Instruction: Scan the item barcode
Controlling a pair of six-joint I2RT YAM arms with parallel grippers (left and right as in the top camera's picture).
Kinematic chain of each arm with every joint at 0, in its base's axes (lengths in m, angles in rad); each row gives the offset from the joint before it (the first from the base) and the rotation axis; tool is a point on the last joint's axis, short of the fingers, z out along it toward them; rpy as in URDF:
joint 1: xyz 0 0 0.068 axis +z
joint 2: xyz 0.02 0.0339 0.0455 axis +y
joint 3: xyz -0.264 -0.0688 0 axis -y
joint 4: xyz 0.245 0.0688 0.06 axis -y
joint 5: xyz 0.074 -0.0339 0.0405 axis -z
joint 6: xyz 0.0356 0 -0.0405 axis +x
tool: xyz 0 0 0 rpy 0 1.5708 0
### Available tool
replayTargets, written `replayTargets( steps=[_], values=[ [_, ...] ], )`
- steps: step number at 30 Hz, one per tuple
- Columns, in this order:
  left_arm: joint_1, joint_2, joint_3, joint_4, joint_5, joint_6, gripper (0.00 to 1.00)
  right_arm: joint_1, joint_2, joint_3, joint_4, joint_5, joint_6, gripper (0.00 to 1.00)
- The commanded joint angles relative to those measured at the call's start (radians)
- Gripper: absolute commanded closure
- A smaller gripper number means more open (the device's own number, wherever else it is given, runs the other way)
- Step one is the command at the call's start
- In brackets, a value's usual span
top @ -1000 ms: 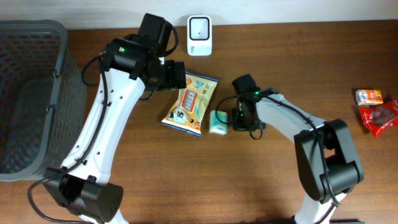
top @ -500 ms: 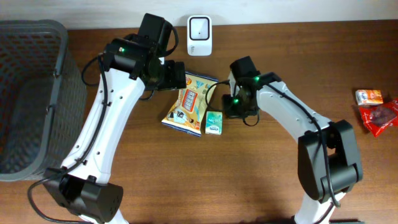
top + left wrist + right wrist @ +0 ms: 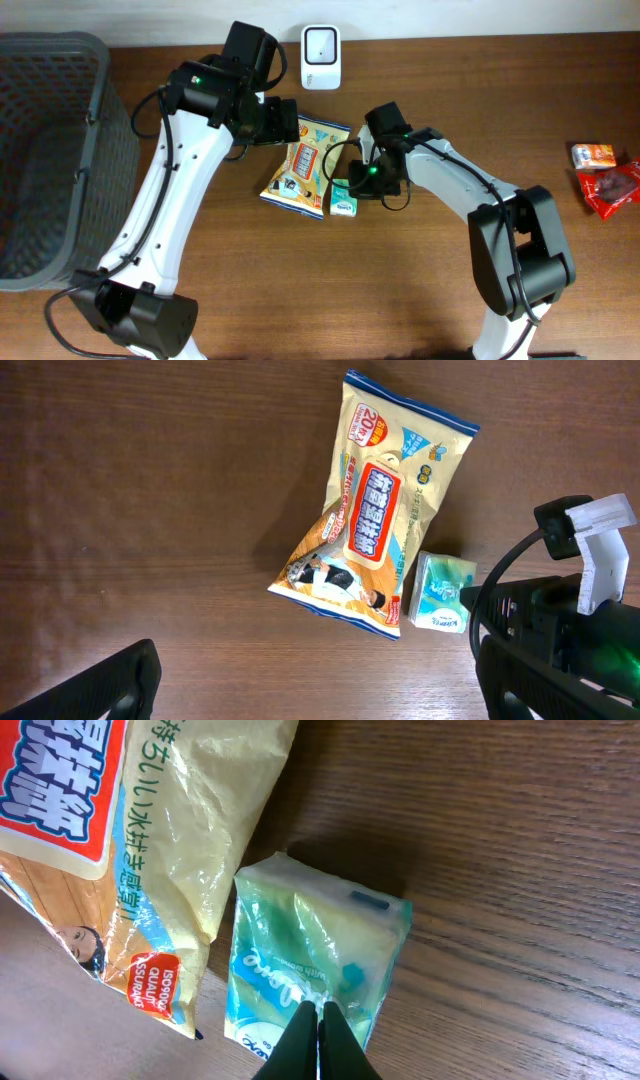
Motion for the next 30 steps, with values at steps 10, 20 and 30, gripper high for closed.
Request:
replayTargets(
  steps=[10,20,30],
  values=[
    [0.003,0.007,0.001,-0.001,-0.011,0.016,0.01,0.006,0.014,-0.142,0.083,0.214,0.071,0.96],
    [0.003,0.007,0.001,-0.001,-0.011,0.016,0.01,-0.098,-0.026,-0.026,-0.038,0.053,0.032,0.96],
    [0.003,0.007,0.001,-0.001,-0.011,0.016,0.01,0.084,-0.013,0.053,-0.015,0.107,0.134,0.71]
  ],
)
